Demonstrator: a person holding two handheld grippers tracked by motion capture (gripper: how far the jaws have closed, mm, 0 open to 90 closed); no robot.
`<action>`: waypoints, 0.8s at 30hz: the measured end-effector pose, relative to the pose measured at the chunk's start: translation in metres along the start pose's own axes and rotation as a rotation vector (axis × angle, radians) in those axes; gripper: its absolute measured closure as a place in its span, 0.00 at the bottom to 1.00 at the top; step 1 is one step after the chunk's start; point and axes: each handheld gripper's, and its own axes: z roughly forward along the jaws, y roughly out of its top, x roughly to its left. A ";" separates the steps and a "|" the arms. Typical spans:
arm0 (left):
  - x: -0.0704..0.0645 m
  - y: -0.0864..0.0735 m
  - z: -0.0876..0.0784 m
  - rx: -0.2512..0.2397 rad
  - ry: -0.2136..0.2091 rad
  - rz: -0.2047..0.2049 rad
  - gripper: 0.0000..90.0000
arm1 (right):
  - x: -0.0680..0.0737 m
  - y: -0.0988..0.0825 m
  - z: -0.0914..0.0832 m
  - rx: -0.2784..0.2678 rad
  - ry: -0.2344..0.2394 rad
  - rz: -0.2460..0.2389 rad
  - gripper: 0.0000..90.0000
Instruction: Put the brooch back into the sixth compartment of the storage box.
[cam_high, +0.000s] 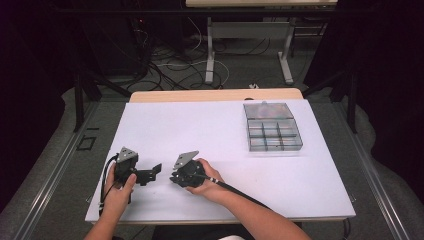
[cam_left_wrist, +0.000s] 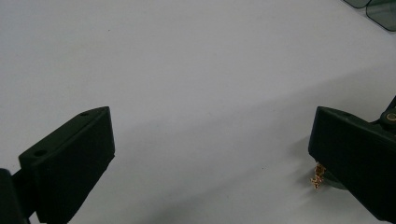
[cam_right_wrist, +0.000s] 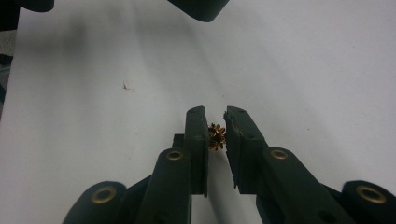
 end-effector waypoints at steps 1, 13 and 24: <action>0.000 0.000 0.000 0.001 0.000 0.000 0.01 | -0.001 0.000 -0.001 -0.001 -0.003 0.004 0.88; 0.000 0.000 0.000 0.002 0.000 0.000 0.01 | -0.012 -0.003 -0.010 -0.011 -0.032 0.046 0.88; 0.000 0.000 0.001 0.004 0.001 0.001 0.01 | -0.027 -0.008 -0.022 -0.020 -0.075 0.067 0.88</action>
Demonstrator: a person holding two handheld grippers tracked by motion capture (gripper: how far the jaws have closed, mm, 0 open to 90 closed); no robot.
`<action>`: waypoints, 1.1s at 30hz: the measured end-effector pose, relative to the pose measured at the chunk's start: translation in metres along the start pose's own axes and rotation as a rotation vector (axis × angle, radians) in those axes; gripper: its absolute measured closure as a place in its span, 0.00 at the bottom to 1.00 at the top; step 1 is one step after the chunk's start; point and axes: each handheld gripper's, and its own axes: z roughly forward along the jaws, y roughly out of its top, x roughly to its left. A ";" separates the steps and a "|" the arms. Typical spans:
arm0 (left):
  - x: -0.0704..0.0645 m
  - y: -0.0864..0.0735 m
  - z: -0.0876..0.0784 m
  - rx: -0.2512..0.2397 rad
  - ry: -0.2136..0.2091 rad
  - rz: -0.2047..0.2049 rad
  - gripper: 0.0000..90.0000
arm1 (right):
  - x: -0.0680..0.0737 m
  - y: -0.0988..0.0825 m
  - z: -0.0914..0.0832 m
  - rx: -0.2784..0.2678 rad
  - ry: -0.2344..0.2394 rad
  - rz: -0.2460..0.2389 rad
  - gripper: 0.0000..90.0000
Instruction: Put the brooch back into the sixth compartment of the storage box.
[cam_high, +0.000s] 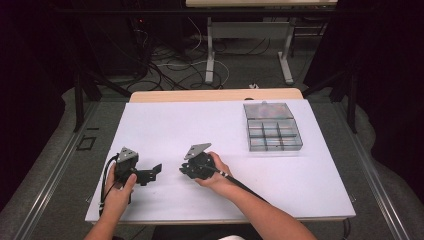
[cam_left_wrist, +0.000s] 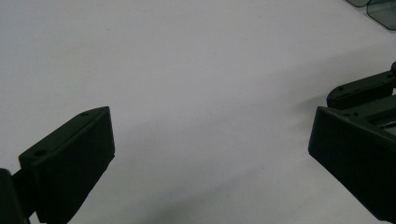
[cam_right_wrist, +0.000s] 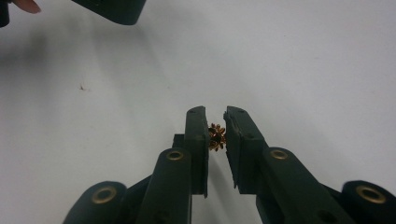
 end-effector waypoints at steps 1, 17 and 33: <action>0.000 0.000 0.000 -0.002 0.000 -0.001 0.01 | 0.000 -0.001 -0.002 0.007 -0.005 0.024 0.88; -0.001 -0.001 0.001 -0.012 0.003 -0.003 0.01 | -0.030 -0.011 -0.024 -0.007 -0.081 0.075 0.88; -0.001 -0.001 0.002 -0.006 0.008 -0.003 0.01 | -0.058 -0.022 -0.052 -0.051 -0.166 0.141 0.88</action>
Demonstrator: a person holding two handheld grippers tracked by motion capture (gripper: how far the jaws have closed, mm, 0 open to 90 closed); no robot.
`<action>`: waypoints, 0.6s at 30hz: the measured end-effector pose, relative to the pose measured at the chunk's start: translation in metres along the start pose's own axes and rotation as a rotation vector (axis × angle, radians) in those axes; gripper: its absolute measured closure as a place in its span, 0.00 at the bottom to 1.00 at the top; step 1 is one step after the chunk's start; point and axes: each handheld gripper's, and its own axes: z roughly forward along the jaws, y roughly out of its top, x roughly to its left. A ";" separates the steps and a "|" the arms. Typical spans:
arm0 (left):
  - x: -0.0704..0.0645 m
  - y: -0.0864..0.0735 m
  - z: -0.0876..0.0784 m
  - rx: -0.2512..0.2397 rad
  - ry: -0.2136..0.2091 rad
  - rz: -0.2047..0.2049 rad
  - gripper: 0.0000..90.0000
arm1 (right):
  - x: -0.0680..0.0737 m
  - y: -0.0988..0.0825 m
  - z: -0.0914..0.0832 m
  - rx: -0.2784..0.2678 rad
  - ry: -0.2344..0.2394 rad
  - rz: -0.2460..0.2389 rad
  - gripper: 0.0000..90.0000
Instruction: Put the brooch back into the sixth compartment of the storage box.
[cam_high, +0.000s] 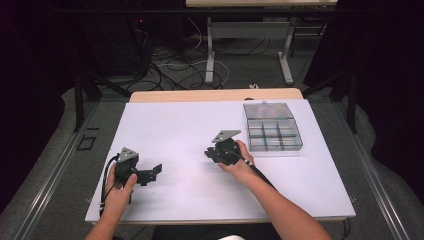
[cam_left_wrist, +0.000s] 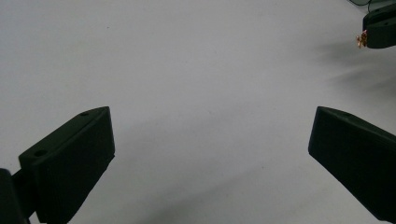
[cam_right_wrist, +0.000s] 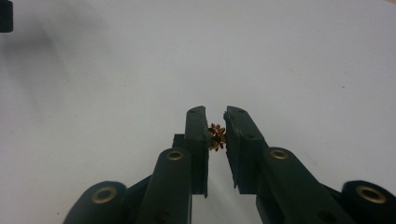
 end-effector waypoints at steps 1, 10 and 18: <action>0.000 0.000 0.000 -0.001 0.000 0.000 0.01 | -0.002 0.000 -0.003 0.011 0.001 0.004 0.88; 0.000 0.000 -0.001 0.009 -0.005 0.000 0.01 | -0.020 -0.003 -0.021 -0.006 -0.043 0.040 0.88; 0.000 0.000 0.000 0.012 -0.004 0.002 0.01 | -0.035 -0.006 -0.038 -0.021 -0.079 0.069 0.88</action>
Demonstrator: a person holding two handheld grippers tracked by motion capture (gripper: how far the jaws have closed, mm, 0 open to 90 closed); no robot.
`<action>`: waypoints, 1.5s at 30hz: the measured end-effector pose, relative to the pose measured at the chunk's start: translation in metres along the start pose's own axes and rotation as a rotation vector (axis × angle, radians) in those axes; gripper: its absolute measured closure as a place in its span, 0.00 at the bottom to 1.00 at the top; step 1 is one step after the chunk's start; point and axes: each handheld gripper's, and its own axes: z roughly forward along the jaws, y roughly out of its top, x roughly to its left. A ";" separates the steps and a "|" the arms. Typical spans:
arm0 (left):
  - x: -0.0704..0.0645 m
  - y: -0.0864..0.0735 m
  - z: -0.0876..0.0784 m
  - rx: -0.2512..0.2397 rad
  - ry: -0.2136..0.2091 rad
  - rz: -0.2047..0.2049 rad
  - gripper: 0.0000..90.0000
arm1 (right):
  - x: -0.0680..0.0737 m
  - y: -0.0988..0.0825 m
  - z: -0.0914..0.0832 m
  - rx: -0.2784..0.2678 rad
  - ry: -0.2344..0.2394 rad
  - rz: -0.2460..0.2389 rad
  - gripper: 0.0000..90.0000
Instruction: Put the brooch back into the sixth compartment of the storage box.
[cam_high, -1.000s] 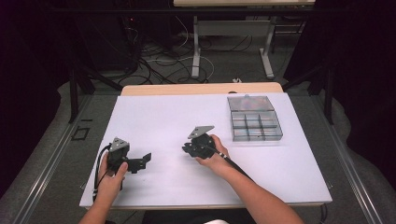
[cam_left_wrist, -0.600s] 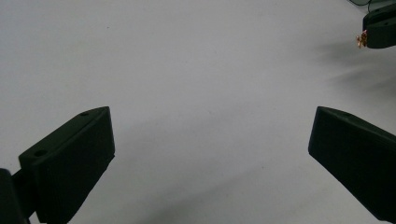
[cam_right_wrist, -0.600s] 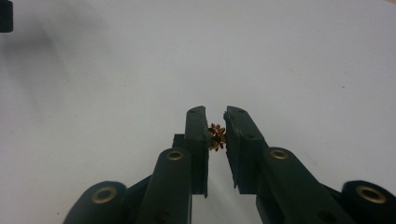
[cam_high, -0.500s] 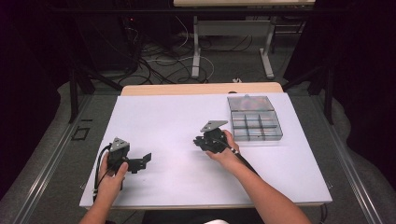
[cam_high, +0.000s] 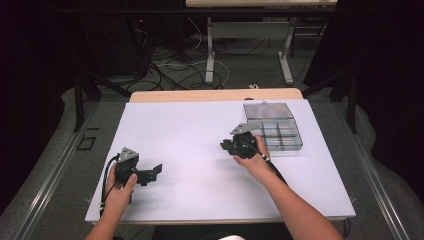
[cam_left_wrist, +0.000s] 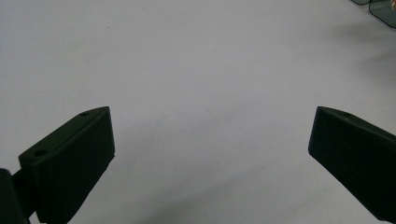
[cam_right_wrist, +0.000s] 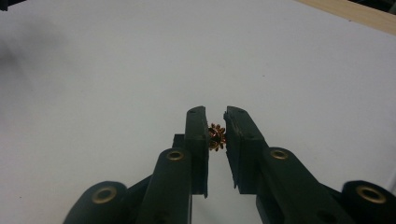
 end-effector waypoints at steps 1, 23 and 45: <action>0.000 0.000 0.000 0.000 0.000 -0.001 0.01 | -0.002 0.000 -0.002 -0.002 -0.005 0.003 0.88; 0.000 0.000 0.000 0.000 0.002 -0.001 0.01 | -0.038 -0.010 -0.037 -0.059 -0.081 0.074 0.88; -0.001 -0.001 0.001 -0.008 0.007 -0.005 0.01 | -0.059 -0.016 -0.057 -0.067 -0.138 0.115 0.88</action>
